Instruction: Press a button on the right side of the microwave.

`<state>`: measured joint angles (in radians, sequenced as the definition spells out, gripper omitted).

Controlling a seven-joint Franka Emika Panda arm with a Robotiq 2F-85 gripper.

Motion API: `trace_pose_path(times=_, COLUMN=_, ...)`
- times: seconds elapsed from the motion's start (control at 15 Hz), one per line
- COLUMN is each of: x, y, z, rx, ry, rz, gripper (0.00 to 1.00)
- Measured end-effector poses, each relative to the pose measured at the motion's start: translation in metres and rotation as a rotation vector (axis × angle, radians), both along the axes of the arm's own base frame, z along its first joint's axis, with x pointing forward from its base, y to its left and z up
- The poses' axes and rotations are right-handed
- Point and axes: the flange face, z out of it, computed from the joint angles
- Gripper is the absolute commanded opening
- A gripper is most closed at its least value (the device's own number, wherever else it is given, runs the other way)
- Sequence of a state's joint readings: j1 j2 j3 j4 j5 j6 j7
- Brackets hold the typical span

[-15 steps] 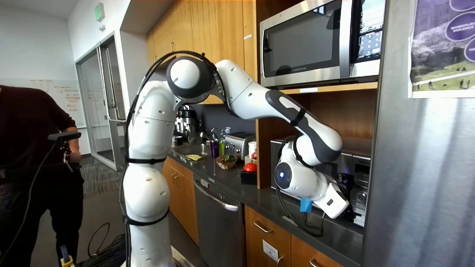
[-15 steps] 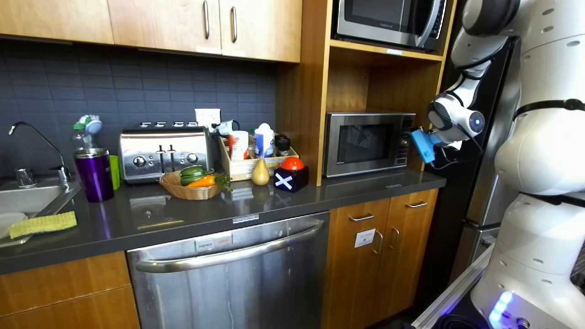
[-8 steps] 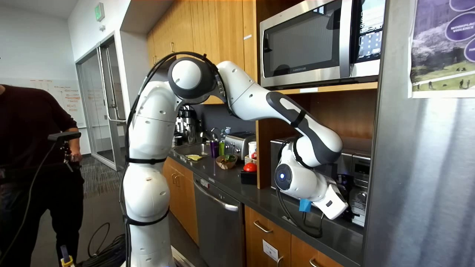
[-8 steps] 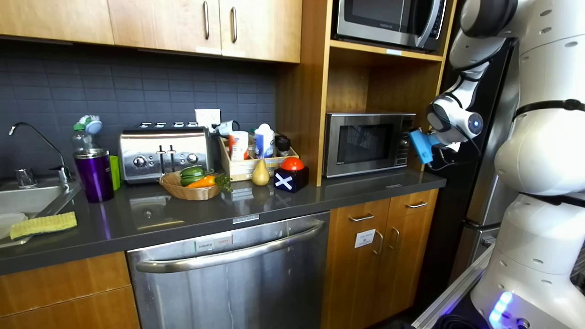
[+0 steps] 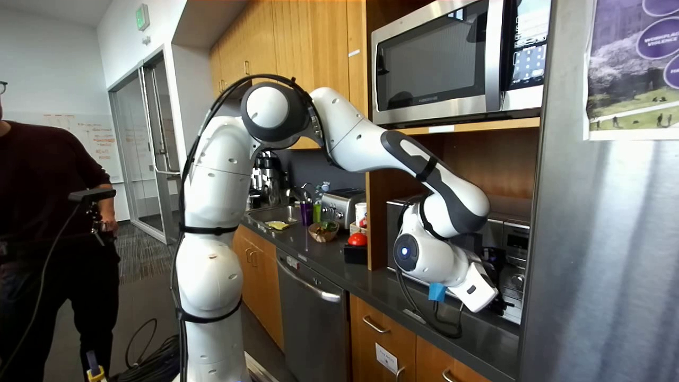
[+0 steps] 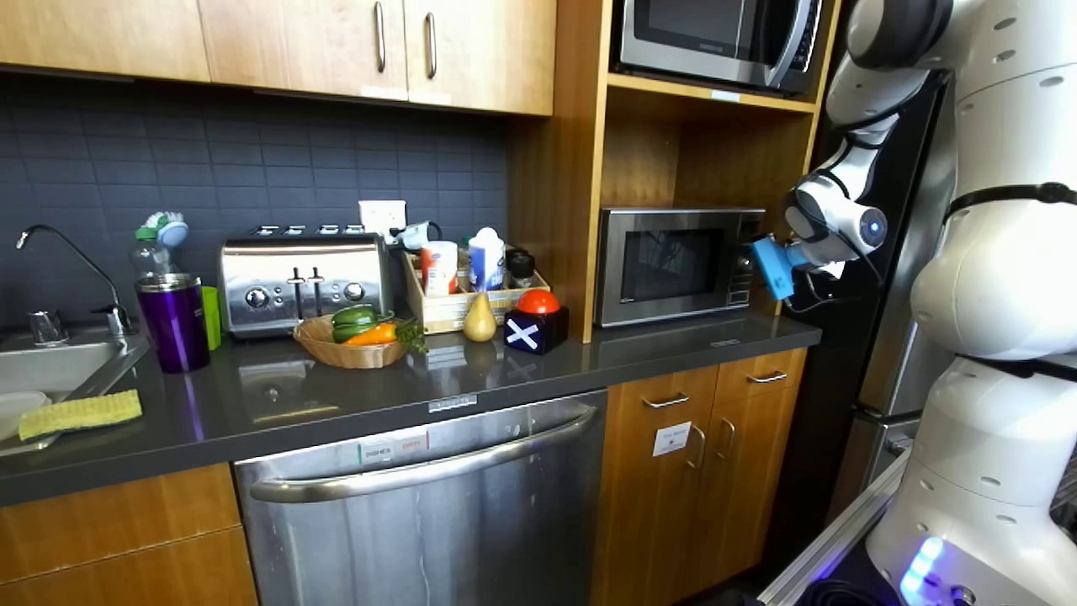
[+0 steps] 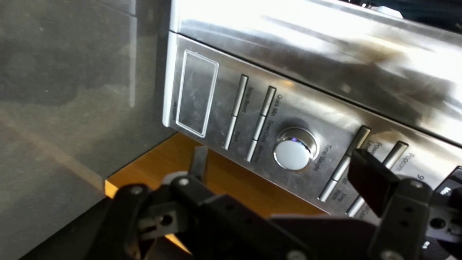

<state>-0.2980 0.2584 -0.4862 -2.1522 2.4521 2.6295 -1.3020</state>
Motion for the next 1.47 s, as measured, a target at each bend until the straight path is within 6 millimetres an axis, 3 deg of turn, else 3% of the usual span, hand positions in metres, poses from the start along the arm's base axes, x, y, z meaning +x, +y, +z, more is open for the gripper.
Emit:
trace_pose_path(times=0.13, x=0.0014, y=-0.0010, z=0.0021, rx=0.001, ry=-0.006, rz=-0.002, gripper=1.00)
trace_pose_path(times=0.27, x=0.0022, y=-0.0012, z=0.0029, rx=0.005, ry=-0.011, rz=-0.004, gripper=0.78)
trace_pose_path(times=0.33, x=0.0024, y=-0.0011, z=0.0029, rx=0.007, ry=-0.012, rz=-0.004, gripper=0.76)
trace_pose_path(times=0.47, x=0.0030, y=-0.0005, z=0.0028, rx=0.012, ry=-0.014, rz=-0.005, gripper=0.75)
trace_pose_path(times=0.53, x=0.0035, y=0.0000, z=0.0027, rx=0.015, ry=-0.016, rz=-0.005, gripper=0.81)
trace_pose_path(times=1.07, x=0.0077, y=0.0041, z=0.0020, rx=0.029, ry=-0.022, rz=0.001, gripper=0.69)
trace_pose_path(times=1.13, x=0.0078, y=0.0041, z=0.0020, rx=0.029, ry=-0.022, rz=0.001, gripper=0.73)
trace_pose_path(times=1.2, x=0.0079, y=0.0041, z=0.0021, rx=0.029, ry=-0.023, rz=0.002, gripper=0.69)
trace_pose_path(times=1.47, x=0.0083, y=0.0035, z=0.0028, rx=0.027, ry=-0.027, rz=0.003, gripper=0.71)
